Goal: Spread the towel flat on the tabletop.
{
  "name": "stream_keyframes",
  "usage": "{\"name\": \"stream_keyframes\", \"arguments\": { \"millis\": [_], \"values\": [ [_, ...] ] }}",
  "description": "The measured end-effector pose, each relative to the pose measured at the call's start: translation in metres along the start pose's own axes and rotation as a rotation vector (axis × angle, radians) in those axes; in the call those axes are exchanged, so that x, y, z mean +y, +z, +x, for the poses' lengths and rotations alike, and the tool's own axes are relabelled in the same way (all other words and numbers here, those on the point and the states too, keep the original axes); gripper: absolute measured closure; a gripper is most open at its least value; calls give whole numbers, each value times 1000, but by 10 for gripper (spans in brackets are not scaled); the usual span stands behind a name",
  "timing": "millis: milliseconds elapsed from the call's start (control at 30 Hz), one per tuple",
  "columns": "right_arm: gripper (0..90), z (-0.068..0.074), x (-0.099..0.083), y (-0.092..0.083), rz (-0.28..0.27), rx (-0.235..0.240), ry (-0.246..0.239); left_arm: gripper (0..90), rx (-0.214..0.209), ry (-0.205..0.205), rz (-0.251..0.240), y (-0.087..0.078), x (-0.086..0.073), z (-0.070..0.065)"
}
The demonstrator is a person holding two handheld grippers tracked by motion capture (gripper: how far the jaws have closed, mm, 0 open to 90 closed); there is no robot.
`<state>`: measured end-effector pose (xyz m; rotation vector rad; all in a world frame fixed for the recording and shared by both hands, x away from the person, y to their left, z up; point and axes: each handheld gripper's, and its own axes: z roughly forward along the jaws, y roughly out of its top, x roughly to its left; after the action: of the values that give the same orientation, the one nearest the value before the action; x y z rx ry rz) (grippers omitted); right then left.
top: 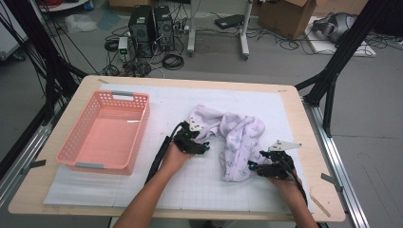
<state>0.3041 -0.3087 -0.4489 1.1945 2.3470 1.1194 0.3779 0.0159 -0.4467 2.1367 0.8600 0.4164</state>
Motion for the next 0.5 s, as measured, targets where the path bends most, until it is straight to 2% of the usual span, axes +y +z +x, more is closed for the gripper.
{"name": "stream_keyframes", "arguments": {
  "millis": [33,67,100,133,200,233,300,333,400,500],
  "values": [
    [616,1,1,-3,3,48,13,737,-8,12,5,-3,0,0],
    [668,3,1,-5,4,53,7,803,-40,9,26,-9,0,1],
    [708,5,0,-7,4,58,-4,826,-40,9,26,-9,0,1],
    [719,7,0,-9,4,65,-6,837,-59,0,31,-12,0,1],
    [723,10,-1,-17,-4,94,-3,841,-108,4,12,-26,-6,-7],
    [723,10,-1,-17,-4,94,-3,841,-108,4,12,-26,-6,-7],
    [721,15,-5,-32,-36,108,-2,841,-137,7,3,-34,-15,-14],
    [721,16,-6,-38,-47,111,-3,840,-169,9,5,-42,-24,-20],
    [721,18,-9,-49,-59,112,-6,841,-188,11,-3,-50,-32,-24],
    [722,19,-13,-62,-70,108,-13,841,-218,-7,-7,-59,-40,-28]
  ]
}}
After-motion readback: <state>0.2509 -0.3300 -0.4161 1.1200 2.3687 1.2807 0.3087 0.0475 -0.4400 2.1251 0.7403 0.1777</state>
